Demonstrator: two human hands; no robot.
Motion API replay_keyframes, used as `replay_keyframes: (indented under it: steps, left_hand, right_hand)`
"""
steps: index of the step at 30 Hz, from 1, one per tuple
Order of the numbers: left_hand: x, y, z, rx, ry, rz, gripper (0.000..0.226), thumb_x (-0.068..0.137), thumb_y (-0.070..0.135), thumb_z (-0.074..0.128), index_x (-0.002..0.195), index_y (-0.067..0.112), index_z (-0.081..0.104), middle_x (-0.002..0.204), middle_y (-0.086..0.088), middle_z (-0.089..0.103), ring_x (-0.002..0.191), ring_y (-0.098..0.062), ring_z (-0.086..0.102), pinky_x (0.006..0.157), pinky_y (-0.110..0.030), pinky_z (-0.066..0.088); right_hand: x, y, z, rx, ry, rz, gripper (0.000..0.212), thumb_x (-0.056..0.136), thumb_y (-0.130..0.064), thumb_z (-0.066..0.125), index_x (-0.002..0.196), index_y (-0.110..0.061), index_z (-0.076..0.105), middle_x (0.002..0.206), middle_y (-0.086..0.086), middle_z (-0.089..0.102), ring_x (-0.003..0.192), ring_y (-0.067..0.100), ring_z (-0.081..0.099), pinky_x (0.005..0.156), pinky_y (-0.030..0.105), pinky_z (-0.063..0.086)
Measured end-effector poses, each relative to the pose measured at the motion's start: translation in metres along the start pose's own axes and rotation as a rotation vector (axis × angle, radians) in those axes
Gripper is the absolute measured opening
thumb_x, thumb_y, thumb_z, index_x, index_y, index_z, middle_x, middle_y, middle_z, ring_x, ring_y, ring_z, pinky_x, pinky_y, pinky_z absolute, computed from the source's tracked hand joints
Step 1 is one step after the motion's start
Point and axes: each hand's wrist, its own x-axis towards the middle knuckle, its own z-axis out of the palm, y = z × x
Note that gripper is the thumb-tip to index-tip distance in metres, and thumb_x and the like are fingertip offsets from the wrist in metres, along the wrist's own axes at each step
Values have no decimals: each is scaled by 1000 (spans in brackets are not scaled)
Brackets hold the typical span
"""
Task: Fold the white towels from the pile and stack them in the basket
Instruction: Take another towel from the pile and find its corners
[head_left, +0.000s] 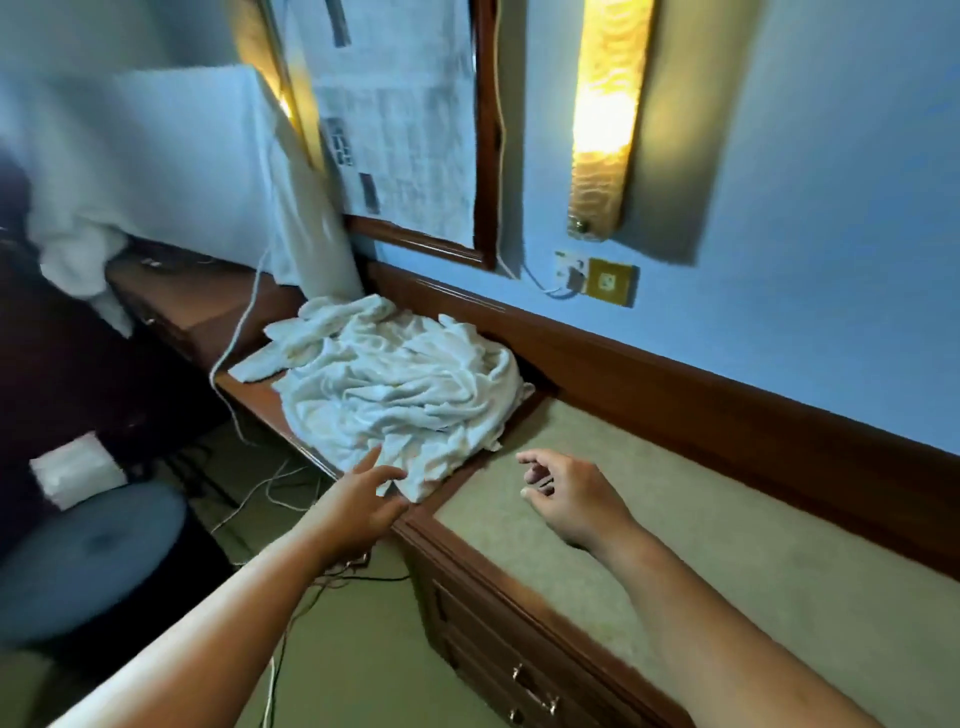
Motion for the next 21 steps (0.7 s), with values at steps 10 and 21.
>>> replay_keyframes:
  steps: [10,21]
  left_hand:
    - [25,-81,-47,-324,229,-101,12,95,34,66,86,29,71,80,15,75,72,-1,70,69,-23,52]
    - [155,-102,-44,-284,89,-58,10,97,36,61,95,30,70,85,19,72,77,3,67,77,-26,56]
  right_hand:
    - [120,-94,71,-6,-75,-171,14,89,-39,67,94,-25,69,75,-11,67,70,5,63,69,34,55]
    - [242,-52,96,15,-119,-19,10,89,-38,67,96,-30,69,84,-10,69,74,1,61,62,20,43]
